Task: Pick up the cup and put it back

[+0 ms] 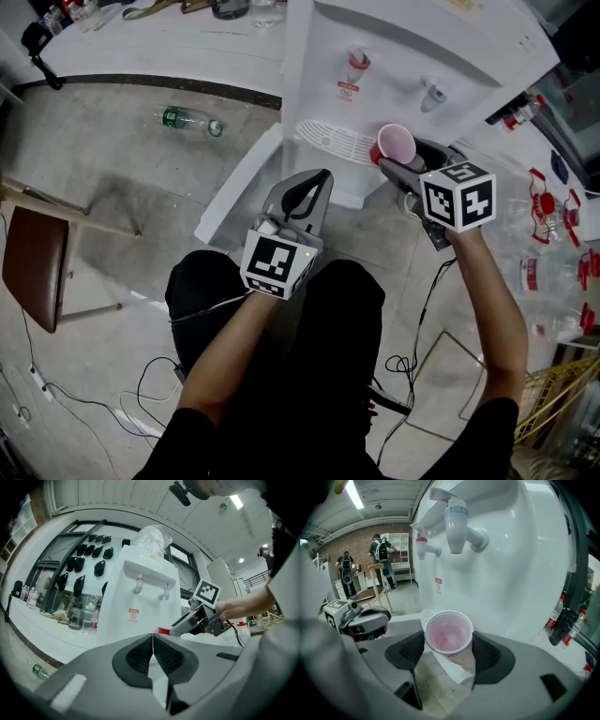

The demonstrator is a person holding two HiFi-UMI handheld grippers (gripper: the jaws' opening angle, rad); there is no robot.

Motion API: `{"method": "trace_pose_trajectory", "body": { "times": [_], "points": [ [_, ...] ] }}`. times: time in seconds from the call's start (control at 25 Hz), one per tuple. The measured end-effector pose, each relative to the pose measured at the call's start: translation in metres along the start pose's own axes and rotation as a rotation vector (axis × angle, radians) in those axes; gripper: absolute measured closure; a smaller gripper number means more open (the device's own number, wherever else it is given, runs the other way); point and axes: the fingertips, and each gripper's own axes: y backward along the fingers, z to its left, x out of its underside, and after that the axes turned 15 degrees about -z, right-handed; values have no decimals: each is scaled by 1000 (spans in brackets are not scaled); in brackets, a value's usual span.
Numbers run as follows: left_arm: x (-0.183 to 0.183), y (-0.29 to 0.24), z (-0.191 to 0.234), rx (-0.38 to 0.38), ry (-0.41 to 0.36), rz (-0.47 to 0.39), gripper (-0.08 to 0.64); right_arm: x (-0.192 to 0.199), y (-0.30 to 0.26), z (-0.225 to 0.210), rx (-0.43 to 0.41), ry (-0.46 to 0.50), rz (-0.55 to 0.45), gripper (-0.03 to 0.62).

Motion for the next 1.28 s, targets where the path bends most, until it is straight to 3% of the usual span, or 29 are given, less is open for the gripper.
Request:
{"method": "trace_pose_trajectory", "body": {
  "times": [1.28],
  "points": [
    [1, 2, 0, -1, 3, 0, 552, -10, 0, -1, 55, 5, -39, 273]
  ]
}}
